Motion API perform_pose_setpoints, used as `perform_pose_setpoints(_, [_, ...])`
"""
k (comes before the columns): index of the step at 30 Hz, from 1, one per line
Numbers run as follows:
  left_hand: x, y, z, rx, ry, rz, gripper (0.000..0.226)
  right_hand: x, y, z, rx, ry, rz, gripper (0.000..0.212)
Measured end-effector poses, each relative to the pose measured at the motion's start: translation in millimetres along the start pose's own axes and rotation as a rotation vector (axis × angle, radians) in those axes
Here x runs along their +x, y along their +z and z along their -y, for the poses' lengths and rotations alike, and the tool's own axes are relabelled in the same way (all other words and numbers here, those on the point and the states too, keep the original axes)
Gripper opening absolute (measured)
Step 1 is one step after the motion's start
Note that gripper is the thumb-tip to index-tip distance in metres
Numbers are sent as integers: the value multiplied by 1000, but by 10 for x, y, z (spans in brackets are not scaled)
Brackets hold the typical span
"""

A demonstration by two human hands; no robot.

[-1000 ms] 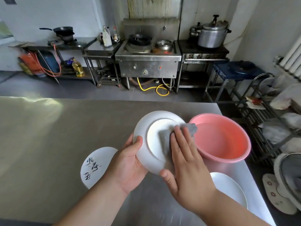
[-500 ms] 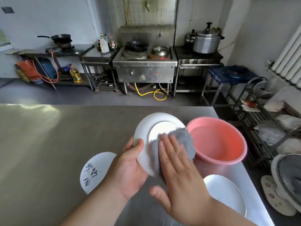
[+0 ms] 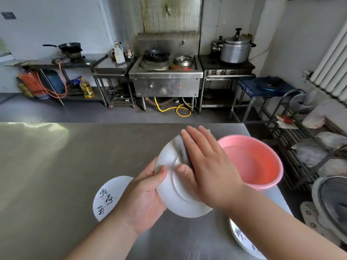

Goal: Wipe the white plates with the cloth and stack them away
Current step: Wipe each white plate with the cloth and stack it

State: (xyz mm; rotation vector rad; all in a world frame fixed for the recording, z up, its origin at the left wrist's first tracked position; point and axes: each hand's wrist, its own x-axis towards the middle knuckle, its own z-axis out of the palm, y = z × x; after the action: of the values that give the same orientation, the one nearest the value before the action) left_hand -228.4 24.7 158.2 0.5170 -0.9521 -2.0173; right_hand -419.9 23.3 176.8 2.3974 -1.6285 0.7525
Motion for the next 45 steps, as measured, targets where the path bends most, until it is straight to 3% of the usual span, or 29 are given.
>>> perform_pose_setpoints(3, [-24,17,37,-9,-8,3,32,103,-42,68,-8,-198,61,63])
perform_pose_setpoints(5, [-28,32,-4,-5,-4,14,33,211,-90,44,30,-216,16,53])
perform_pose_setpoints(8, [-17,2,-91,12,34,41,44,166,-52,24,161,-8,-164,46])
perform_pose_setpoints(11, [-9,-39,-92,-5,36,23,44,-24,65,109,171,239,-223,51])
perform_pose_setpoints(17, [-13,41,20,20,4,57,45,66,-73,-55,17,-105,-25,55])
perform_pose_setpoints(21, [27,74,-31,-49,83,16,45,-81,-27,-75,201,256,-197,54])
perform_pose_setpoints(23, [70,74,-47,-91,120,-40,45,-276,81,63,261,417,-199,60])
perform_pose_setpoints(28, [145,70,-31,-135,94,-119,43,-462,229,230,82,297,-146,64])
perform_pose_setpoints(31, [167,95,-33,-138,85,-125,43,-183,47,-27,123,254,-106,62])
perform_pose_setpoints(34, [202,113,-65,-153,88,-165,43,-102,-38,-163,237,335,-93,63])
perform_pose_setpoints(36, [231,116,-78,-169,85,-195,44,-245,48,-67,232,374,-123,66])
perform_pose_setpoints(40, [280,147,-27,-220,65,-241,46,-593,295,225,158,283,-221,68])
perform_pose_setpoints(45, [270,245,13,-250,46,-166,47,-365,97,-48,296,343,-310,58])
